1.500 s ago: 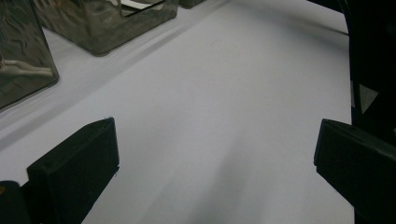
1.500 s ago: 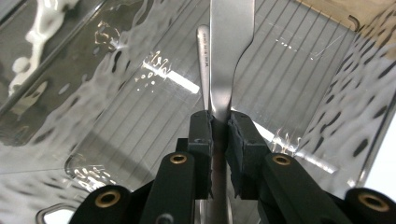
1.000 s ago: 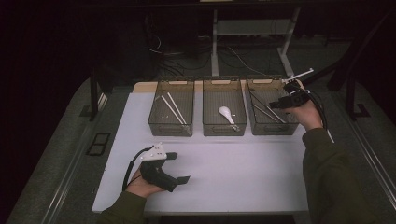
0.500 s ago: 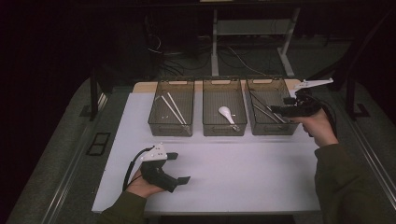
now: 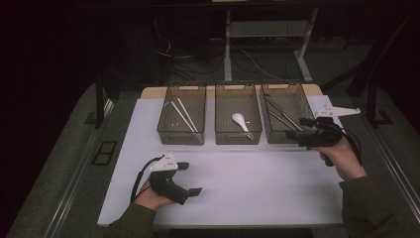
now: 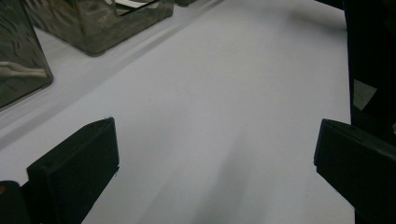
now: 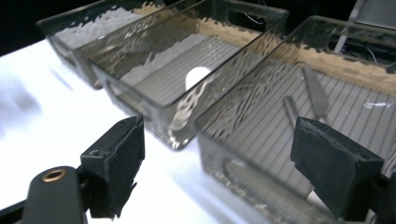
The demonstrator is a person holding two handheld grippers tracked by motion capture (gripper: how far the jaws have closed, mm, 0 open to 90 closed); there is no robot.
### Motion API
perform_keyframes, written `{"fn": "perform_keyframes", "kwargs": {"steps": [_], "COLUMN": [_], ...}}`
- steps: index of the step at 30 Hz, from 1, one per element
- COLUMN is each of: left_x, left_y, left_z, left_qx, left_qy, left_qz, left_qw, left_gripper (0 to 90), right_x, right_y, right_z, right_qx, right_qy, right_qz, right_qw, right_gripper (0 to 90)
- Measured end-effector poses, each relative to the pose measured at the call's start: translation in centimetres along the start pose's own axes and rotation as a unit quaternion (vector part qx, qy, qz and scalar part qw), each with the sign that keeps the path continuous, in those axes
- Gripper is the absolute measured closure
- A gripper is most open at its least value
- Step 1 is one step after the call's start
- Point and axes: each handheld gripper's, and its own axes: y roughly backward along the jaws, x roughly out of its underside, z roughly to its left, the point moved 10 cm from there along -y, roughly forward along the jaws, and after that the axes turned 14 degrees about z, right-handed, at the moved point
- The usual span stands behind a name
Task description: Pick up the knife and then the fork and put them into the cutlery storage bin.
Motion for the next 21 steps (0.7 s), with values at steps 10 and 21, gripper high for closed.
{"fn": "perform_keyframes", "kwargs": {"steps": [10,21], "left_x": [0.0,-0.1], "left_y": [0.0,0.1], "left_z": [-0.1,-0.2], "left_qx": [0.001,0.001], "left_qy": [-0.003,-0.009], "left_qz": [-0.002,-0.003], "left_qw": [1.0,1.0], "left_gripper": [0.0,0.0], "right_x": [3.5,7.5], "right_y": [-0.2,0.0], "right_z": [3.3,5.7], "right_qx": [-0.02,-0.024], "right_qy": [0.017,0.022], "right_qz": [0.0,0.007], "right_qw": [0.9996,0.9994], "right_gripper": [13.2,12.1]}}
